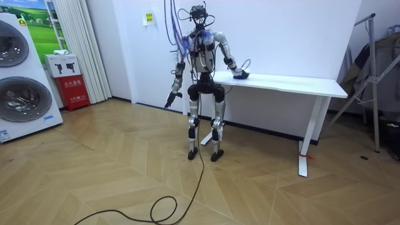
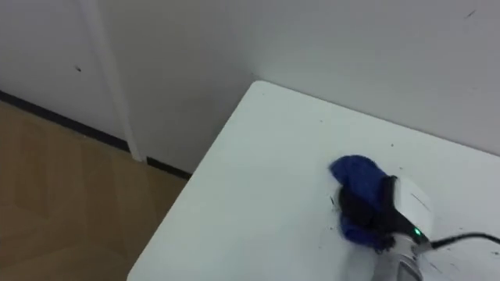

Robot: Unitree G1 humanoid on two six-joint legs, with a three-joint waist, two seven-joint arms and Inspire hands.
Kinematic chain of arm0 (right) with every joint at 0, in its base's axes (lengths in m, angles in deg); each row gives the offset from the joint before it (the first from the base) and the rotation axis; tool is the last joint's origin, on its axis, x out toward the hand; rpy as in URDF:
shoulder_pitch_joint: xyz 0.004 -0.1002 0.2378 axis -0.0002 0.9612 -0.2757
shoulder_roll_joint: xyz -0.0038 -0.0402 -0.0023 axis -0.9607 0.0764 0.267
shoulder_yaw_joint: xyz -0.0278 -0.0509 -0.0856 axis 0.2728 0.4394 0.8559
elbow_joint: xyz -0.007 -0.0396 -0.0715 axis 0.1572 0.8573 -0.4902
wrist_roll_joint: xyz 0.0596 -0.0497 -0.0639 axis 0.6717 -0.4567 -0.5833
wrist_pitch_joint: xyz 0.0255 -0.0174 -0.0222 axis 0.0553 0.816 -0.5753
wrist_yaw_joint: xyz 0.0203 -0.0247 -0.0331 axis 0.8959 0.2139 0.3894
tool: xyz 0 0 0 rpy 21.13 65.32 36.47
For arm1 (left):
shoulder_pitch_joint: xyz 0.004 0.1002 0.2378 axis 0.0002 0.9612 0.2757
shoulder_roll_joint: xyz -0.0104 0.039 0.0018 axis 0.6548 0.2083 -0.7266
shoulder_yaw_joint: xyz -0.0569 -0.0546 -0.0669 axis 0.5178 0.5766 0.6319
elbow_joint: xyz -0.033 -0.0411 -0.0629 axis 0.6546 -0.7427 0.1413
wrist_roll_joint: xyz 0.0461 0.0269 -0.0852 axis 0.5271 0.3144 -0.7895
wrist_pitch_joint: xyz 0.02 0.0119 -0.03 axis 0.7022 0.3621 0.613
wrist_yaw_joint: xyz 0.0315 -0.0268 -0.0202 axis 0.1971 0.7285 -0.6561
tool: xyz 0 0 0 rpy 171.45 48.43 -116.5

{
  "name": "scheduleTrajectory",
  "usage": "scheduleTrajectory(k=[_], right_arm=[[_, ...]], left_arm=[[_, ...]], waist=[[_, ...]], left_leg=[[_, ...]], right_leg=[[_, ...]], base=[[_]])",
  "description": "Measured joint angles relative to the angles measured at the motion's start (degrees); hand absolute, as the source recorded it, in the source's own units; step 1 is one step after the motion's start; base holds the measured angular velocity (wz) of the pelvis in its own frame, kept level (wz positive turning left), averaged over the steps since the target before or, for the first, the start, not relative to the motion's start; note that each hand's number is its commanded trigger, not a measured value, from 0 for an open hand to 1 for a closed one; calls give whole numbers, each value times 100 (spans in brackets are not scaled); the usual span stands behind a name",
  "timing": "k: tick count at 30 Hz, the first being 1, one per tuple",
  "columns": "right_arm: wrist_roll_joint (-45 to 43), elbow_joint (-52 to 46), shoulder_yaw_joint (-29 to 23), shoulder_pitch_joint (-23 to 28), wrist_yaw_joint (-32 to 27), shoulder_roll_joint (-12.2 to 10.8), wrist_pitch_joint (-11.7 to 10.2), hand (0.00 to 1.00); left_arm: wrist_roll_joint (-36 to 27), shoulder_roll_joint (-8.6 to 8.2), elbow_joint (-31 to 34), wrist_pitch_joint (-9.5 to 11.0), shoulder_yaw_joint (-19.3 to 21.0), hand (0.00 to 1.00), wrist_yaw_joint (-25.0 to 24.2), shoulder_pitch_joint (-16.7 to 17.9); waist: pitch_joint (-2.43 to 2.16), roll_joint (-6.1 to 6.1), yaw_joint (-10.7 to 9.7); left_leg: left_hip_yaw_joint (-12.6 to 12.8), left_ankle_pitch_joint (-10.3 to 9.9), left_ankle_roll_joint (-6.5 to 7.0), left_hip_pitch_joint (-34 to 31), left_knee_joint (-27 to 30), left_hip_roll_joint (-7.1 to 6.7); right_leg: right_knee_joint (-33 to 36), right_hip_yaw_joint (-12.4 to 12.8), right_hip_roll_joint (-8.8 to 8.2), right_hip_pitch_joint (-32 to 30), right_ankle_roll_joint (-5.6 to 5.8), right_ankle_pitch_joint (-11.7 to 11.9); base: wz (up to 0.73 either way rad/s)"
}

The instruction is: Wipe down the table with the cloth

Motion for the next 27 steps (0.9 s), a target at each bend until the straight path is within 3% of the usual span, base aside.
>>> scheduleTrajectory(k=[1, 4, 8, 11, 13, 15, 16, 17, 19, 21, 22, 26, 27], right_arm=[[64, 71, -286, 160, -101, 52, -5, 100], [159, 342, -654, 348, -273, 142, -6, 100], [355, 389, -813, 479, -227, 224, 61, 100], [417, 240, -667, 100, 49, 204, 513, 100], [407, -45, -406, -271, 488, 116, 1042, 100], [193, -416, 105, -700, 922, -41, 1385, 100], [-70, -784, 632, -1024, 1248, -213, 1569, 100], [-233, -1011, 924, -1184, 1425, -300, 1615, 100], [-761, -1323, 1876, -2045, 1965, -632, 1495, 100], [-915, -1298, 2047, -2525, 2215, -814, 1348, 100], [-1084, -1293, 2074, -2627, 2254, -851, 1280, 100], [-1162, -917, 2100, -2227, 2187, -848, 1100, 100], [-1076, -824, 1911, -1810, 1820, -849, 785, 100]], left_arm=[[-1, 1, 13, 30, 27, 0, 16, -2], [0, 0, 15, 65, 65, 0, 44, -3], [-15, -8, 14, 92, 64, 0, 44, -8], [-149, -51, -30, 73, -93, 0, 50, -94], [-283, -115, -52, 42, -193, 0, 49, -296], [-303, -130, -149, 24, -275, 0, 49, -529], [-302, -115, -281, 9, -337, 0, 49, -738], [-302, -117, -308, -10, -345, 0, 48, -830], [-303, -117, -331, -65, -574, 0, 48, -1086], [-294, -149, -319, -56, -808, 0, 44, -1208], [-281, -166, -282, -58, -850, 0, 41, -1167], [-315, -151, -248, -146, -848, 0, 41, -746], [-313, -159, -253, -145, -839, 0, 29, -593]], waist=[[-30, 44, -139], [-83, 55, -280], [-82, 52, -367], [-77, 49, -307], [-57, 67, -16], [-26, 71, 187], [41, 59, 303], [84, 53, 363], [148, 24, 576], [158, 11, 681], [154, 20, 849], [139, 10, 882], [145, 26, 793]], left_leg=[[1, -91, 113, -7, -22, 22], [7, -104, 112, 16, -10, 27], [79, -118, 79, 104, 15, 39], [179, -101, 58, 98, 9, 49], [459, -95, 49, 124, -1, 100], [583, -84, 32, 69, -2, 123], [583, -77, 27, 29, 3, 124], [583, -71, 22, 5, 3, 126], [536, -35, -26, -193, 11, 143], [365, 21, -18, -290, -6, 138], [262, 57, -23, -265, -24, 133], [99, 61, -22, -248, -50, 129], [57, 61, -22, -239, -30, 118]], right_leg=[[6, -9, 20, 9, 38, -28], [21, 6, 30, 46, 30, -23], [91, 27, 53, 75, -8, -4], [136, 141, 78, -8, -67, 36], [289, 400, 138, -208, -124, 71], [357, 508, 200, -403, -202, 134], [420, 504, 230, -529, -250, 164], [441, 506, 247, -591, -275, 179], [403, 453, 288, -799, -363, 232], [334, 324, 282, -825, -360, 221], [236, 299, 297, -782, -351, 215], [73, -5, 258, -546, -307, 189], [59, -63, 232, -489, -304, 186]], base=[[22], [-1], [-16], [-30], [-71], [-83], [-74], [-63], [-20], [48], [51], [49], [56]])
